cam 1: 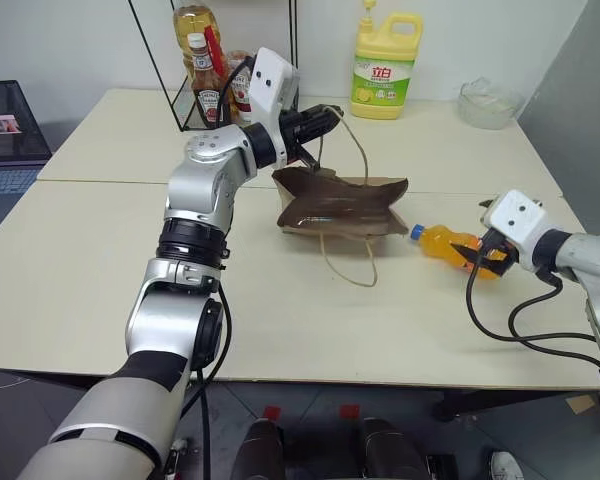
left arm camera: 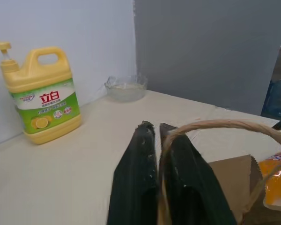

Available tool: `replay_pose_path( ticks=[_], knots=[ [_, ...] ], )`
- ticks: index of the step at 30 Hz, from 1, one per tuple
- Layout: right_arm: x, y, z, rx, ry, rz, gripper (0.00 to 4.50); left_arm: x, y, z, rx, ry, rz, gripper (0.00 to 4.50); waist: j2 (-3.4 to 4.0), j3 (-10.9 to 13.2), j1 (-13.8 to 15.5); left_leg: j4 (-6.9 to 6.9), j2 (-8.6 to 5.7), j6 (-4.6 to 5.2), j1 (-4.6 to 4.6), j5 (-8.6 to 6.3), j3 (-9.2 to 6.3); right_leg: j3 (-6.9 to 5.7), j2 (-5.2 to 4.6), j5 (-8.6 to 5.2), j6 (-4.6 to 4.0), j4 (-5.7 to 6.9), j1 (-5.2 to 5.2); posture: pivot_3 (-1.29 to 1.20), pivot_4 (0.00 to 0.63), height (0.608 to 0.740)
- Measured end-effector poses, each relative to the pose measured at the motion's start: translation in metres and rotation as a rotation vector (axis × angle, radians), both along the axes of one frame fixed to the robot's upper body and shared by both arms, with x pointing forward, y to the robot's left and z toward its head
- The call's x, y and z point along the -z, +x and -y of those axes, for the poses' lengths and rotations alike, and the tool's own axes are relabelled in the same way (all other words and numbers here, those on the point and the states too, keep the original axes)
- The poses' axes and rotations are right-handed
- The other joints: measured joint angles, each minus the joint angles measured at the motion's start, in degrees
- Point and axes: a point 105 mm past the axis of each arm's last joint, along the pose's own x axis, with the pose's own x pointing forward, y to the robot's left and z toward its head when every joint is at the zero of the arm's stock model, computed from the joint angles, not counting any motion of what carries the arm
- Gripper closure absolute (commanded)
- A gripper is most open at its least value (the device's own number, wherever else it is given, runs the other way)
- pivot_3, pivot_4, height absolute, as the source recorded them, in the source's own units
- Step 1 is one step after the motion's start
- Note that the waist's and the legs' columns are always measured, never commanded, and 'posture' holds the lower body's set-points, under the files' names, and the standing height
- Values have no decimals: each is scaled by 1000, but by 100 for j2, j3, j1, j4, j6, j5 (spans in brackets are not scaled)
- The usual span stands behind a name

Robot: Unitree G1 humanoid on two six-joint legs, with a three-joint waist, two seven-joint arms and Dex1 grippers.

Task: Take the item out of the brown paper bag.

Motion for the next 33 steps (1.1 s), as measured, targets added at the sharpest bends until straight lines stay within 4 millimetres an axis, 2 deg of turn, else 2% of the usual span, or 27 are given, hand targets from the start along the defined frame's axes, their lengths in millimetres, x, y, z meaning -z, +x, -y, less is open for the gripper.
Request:
replay_pose_path(
  ticks=[4, 8, 11, 16, 19, 21, 23, 25, 27, 30, 33],
  knots=[
    [-3, -1, -13, -6, 91, 23, 0, -1, 16, -13, -99, 11, -8, 2096, 0, 0, 0, 1, -1, 4, 0, -2, 0, 0, 0, 0, 0, 1, 0, 0, 150, 740],
    [-1, 4, -10, 40, 126, 43, 0, -2, 34, -25, -228, 28, -7, 962, 0, 0, 7, 0, -2, 8, -1, -4, 0, 0, 0, 0, 0, -1, -1, 0, 150, 740],
    [4, 11, -3, 83, 151, 50, 0, 2, 42, -24, -279, 44, -23, 34, 0, 0, 9, 0, -6, 8, -2, -4, 1, 0, -2, 0, 0, -1, -2, 0, 150, 740],
    [4, 16, 0, 100, 163, 70, 0, 16, 46, -25, -277, 71, -71, 34, 0, 0, -15, -6, -5, 2, -2, -1, 1, 0, -1, 0, 0, 1, -8, 0, 150, 740],
    [6, 15, 0, 104, 175, 74, 0, 14, 45, -30, -257, 79, -69, 34, 0, 0, -39, -6, -4, 1, -3, 0, 2, 1, -1, 0, 0, 2, -9, 0, 150, 740],
    [10, 11, -2, 103, 198, 73, 0, 9, 44, -40, -267, 71, -54, 34, 0, 0, -50, -7, -2, 1, -2, 0, 1, 0, 0, 0, 0, 2, -9, 0, 150, 740],
    [14, 7, -5, 103, 242, 70, 0, 2, 42, -61, -305, 52, -23, 34, 1, 0, -91, -7, -1, 0, -2, 0, 1, 0, 0, 0, 0, 4, -8, 0, 150, 740],
    [14, 6, -9, 109, 283, 87, 0, 3, 39, -78, -341, 66, 10, 34, 3, -1, -118, -5, 1, -1, 0, 1, 1, 1, 0, 0, 0, 7, -6, 0, 150, 740],
    [12, 3, -15, 116, 315, 116, 0, 14, 35, -89, -361, 88, 22, 34, 6, -3, -130, -4, 3, -2, 4, 1, 0, -1, 0, 0, 0, 12, -4, 0, 150, 740],
    [11, -1, -24, 142, 387, 167, 0, 46, 24, -107, -399, 106, -18, 34, 6, -4, -135, -4, 5, -3, 3, 2, 0, 0, 0, 0, 0, 12, -5, 0, 150, 740],
    [17, -10, -31, 183, 445, 196, 0, 80, 5, -123, -462, 103, -67, 34, 6, -4, -132, -5, 8, -3, 1, 2, -1, 0, 0, 0, -1, 15, -6, 0, 150, 740]
  ],
)
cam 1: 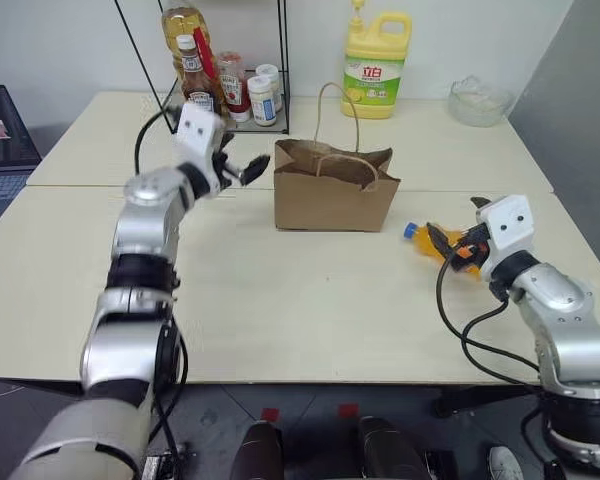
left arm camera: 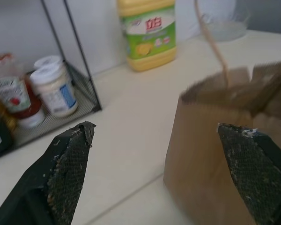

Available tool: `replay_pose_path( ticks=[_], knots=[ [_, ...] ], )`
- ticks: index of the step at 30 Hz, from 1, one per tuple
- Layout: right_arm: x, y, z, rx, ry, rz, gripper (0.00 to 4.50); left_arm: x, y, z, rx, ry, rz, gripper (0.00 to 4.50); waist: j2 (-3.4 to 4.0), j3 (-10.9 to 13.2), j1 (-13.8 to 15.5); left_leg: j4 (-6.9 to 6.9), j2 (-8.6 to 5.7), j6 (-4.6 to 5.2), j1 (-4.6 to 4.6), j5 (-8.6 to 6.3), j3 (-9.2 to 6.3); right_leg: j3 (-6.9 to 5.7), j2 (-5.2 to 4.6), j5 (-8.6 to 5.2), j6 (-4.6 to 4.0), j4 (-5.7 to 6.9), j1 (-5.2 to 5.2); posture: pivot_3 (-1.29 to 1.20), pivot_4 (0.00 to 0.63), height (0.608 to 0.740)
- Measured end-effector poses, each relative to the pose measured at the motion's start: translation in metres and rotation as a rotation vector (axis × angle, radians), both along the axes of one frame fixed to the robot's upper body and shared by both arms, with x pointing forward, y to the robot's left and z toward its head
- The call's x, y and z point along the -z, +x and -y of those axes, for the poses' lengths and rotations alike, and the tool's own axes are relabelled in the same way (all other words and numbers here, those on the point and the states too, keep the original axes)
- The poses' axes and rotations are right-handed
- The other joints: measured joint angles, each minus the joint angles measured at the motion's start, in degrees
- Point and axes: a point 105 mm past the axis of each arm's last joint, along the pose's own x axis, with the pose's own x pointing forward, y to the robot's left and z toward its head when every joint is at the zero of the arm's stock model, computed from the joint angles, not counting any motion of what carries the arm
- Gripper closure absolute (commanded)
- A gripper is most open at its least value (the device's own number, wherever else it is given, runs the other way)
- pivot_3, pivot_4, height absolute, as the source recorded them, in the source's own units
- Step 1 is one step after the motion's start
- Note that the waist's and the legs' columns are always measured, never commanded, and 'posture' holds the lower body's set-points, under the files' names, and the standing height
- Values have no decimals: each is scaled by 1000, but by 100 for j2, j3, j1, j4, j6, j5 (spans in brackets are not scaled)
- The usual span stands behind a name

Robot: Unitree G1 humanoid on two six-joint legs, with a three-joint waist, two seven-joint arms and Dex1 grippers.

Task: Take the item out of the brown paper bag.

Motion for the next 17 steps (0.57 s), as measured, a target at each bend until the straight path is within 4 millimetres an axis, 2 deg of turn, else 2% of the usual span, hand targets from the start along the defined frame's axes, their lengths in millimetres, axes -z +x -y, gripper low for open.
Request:
replay_pose_path(
  ticks=[5, 10, 13, 17],
  knots=[
    [18, -16, -3, 73, 68, -18, 0, 56, -45, -15, -133, -10, -106, 34, 1, -3, 38, 2, 0, 2, 2, -1, -1, 2, -1, 0, 0, 2, 4, 0, 150, 740],
    [51, -36, -9, 125, 158, -132, 0, 120, -97, -5, -217, -71, -264, 34, 2, -11, 139, 3, 0, 16, 12, -9, -2, 2, 0, 0, 0, 5, 13, 0, 150, 740],
    [71, -47, -16, 142, 209, -207, 0, 137, -119, 3, -258, -101, -302, 34, 3, -15, 151, 2, 0, 18, 24, -10, -1, 3, 0, 0, 0, 7, 22, 0, 150, 740],
    [86, -54, -22, 167, 281, -263, 0, 143, -134, 10, -330, -164, -302, 34, 4, -23, 144, -5, -1, 19, 55, -11, 4, 11, 2, -1, 1, 5, 46, 0, 150, 740]
  ],
)
